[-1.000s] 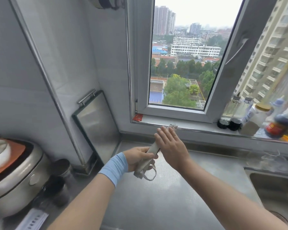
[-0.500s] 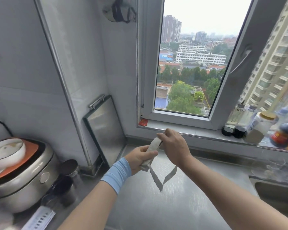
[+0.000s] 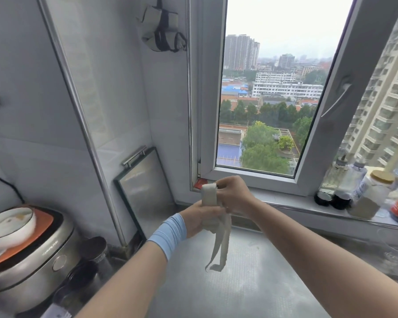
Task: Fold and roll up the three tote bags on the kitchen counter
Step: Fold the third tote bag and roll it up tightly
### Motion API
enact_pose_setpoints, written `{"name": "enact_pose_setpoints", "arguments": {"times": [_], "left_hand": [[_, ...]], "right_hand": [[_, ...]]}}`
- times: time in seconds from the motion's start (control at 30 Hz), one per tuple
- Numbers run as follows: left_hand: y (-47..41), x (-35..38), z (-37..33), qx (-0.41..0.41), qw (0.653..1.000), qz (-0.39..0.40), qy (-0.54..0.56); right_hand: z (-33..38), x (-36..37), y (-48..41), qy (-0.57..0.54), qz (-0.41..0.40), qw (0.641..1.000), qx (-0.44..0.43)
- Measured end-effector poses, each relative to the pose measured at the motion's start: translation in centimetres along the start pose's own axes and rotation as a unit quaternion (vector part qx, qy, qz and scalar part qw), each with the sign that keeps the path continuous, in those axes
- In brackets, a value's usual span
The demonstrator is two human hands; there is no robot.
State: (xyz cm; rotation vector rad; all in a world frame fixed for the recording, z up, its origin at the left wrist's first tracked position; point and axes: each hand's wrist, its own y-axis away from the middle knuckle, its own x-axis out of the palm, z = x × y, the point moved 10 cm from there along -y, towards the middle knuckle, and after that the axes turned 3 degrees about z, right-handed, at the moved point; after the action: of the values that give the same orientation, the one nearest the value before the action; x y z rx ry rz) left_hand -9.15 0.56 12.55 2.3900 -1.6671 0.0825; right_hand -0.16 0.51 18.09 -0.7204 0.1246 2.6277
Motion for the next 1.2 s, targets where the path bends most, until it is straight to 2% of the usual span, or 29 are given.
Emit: {"name": "enact_pose_setpoints", "arguments": {"times": [0.1,0.2,0.27,0.33,0.37,0.43,0.5,0.6,0.77,0.83,0.9,1.0,1.07,1.13,1.2], "left_hand": [[-0.3,-0.6,-0.2,-0.019,0.999,-0.031,0.020],[-0.6,-1.3,-0.5,-0.033,0.998,-0.050,0.005],[-0.9,-2.1,-0.8,-0.037,0.998,-0.052,0.006],[-0.8,-3.4,-1.5,-0.032,0.997,-0.070,-0.014],[-0.7,-3.8,-2.0,-0.029,0.996,-0.077,-0.034],[-0.7,-3.9,-2.9,-0.021,0.995,-0.074,-0.066],[-0.8,-3.6,-4.0,-0.010,0.994,-0.068,-0.083],[-1.1,-3.9,-5.0,0.000,0.993,-0.074,-0.095],[-1.1,-6.1,-5.5,-0.014,0.983,-0.152,-0.103],[-1.0,-7.5,-6.3,0.000,0.976,-0.199,-0.089],[-0.8,-9.0,-7.0,0.017,0.969,-0.244,-0.022],[-0.6,-10.3,-7.8,0.041,0.960,-0.270,0.058],[-0.6,-11.2,-8.1,0.043,0.952,-0.293,0.077],[-0.4,-12.5,-8.1,0.036,0.941,-0.326,0.082],[0.1,-13.3,-7.9,0.024,0.936,-0.338,0.100]], "right_hand": [[0.7,-0.9,-0.8,0.085,-0.014,0.996,0.023],[0.6,0.1,-1.3,0.112,0.066,0.990,0.056],[0.0,1.2,-1.5,0.007,0.172,0.983,0.068],[-0.1,2.4,-1.2,-0.164,0.262,0.946,0.096],[0.0,2.5,-1.2,-0.197,0.276,0.935,0.106],[0.1,2.3,-2.0,-0.128,0.251,0.953,0.110],[1.3,1.1,-3.1,-0.024,0.170,0.983,0.070],[2.5,0.1,-4.2,-0.042,0.103,0.993,0.036],[3.2,-0.7,-4.7,-0.073,0.031,0.997,-0.002],[3.1,0.0,-4.8,-0.146,0.041,0.988,-0.008],[2.0,2.0,-4.5,-0.221,0.110,0.968,0.036],[1.1,5.2,-3.3,-0.234,0.205,0.949,0.050],[1.1,5.4,-3.2,-0.178,0.171,0.969,0.026],[1.6,4.2,-4.0,-0.108,0.083,0.991,-0.016],[2.2,2.9,-4.9,-0.086,0.031,0.994,-0.065]]}}
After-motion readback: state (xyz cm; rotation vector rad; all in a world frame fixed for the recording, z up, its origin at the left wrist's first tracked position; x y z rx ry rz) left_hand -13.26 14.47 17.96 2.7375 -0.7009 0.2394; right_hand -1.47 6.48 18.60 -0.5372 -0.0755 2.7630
